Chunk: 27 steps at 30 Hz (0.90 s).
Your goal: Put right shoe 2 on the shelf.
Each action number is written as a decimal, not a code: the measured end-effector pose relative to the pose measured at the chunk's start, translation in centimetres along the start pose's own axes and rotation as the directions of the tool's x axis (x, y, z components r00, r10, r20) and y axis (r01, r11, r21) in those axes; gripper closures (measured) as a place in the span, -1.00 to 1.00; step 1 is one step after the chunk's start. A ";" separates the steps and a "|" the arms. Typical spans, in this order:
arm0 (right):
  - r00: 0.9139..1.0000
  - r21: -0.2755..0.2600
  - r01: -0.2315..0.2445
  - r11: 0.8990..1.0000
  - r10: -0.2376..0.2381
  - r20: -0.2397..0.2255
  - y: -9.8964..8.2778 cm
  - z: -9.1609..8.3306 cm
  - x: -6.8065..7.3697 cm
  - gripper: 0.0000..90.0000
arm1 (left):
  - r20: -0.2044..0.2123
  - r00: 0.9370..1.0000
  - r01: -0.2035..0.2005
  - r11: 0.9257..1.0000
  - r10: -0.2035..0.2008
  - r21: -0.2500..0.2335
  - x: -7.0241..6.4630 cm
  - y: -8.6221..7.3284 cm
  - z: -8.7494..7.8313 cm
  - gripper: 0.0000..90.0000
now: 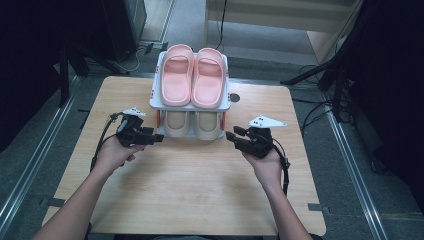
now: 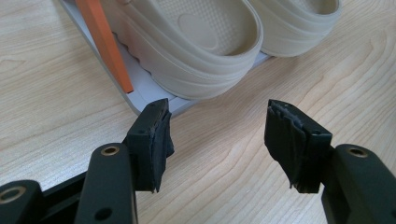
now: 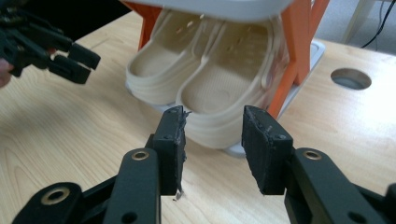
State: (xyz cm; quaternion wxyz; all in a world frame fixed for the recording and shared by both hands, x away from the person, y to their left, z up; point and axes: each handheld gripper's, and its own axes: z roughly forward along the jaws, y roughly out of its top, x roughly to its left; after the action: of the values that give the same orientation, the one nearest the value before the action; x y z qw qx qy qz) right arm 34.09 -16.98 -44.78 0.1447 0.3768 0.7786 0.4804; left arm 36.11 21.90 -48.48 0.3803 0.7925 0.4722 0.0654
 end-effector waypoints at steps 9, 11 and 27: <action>1.000 0.021 -0.010 1.000 0.010 -0.004 -2.2 0.3 -0.5 0.21 | 0.000 1.000 -0.010 1.000 0.010 0.001 -0.1 0.0 0.1 -0.09; 1.000 0.024 -0.015 1.000 0.015 -0.002 -2.6 0.3 -0.5 0.20 | -0.001 1.000 -0.011 1.000 0.011 0.001 -0.2 0.0 0.2 -0.09; 1.000 0.027 -0.010 1.000 0.010 -0.005 -2.8 0.5 -0.7 0.19 | -0.002 1.000 -0.021 1.000 0.021 0.003 -0.4 0.0 0.3 -0.09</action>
State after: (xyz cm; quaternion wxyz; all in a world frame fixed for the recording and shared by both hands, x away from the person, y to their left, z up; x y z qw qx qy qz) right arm 33.54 -17.87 -47.49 0.1350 0.3814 0.7836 0.4714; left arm 36.05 21.46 -48.60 0.3777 0.7981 0.4643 0.0696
